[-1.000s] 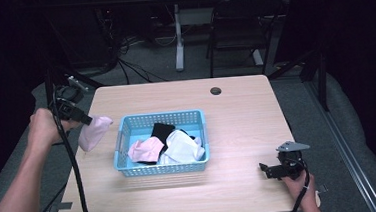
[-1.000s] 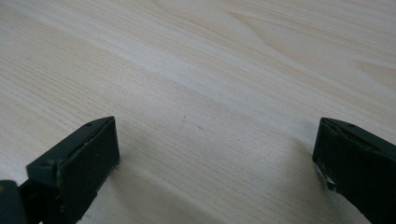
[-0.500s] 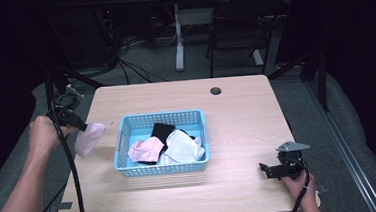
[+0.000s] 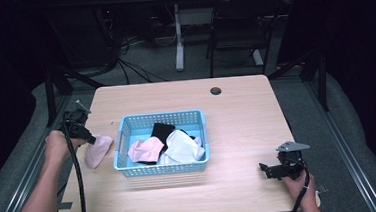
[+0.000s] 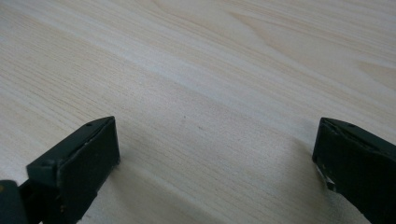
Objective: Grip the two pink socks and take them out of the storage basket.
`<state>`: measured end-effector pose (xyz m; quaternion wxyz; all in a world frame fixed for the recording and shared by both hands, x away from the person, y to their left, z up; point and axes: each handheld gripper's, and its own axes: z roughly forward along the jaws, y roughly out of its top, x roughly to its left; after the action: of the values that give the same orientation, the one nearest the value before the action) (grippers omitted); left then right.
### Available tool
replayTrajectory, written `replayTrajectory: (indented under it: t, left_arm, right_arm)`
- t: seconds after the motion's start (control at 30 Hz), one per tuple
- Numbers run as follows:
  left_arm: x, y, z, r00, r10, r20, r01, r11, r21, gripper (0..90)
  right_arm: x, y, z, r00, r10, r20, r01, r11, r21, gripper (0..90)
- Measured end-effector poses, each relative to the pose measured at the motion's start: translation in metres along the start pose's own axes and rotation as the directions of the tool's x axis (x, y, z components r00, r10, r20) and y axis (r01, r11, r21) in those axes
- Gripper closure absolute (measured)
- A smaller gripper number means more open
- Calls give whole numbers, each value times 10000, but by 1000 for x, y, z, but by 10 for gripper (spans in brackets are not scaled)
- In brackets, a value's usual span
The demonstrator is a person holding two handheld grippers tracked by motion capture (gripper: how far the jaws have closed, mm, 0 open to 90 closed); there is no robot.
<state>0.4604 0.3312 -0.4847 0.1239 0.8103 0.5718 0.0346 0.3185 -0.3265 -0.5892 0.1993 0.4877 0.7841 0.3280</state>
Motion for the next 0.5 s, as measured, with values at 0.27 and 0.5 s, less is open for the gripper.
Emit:
replayTrajectory:
  t: [0.27, 0.5]
  left_arm:
    - [-2, 1, 15, 9996, -51, 279, 53, 10000, -51, 880]
    - [-6, -1, 10, 9995, -181, 255, 190, 9992, -353, 620]
  right_arm:
    - [0, 0, 0, 10000, -10, -6, 10, 10000, -6, 0]
    - [0, 0, 0, 10000, -5, -7, 5, 10000, -2, 0]
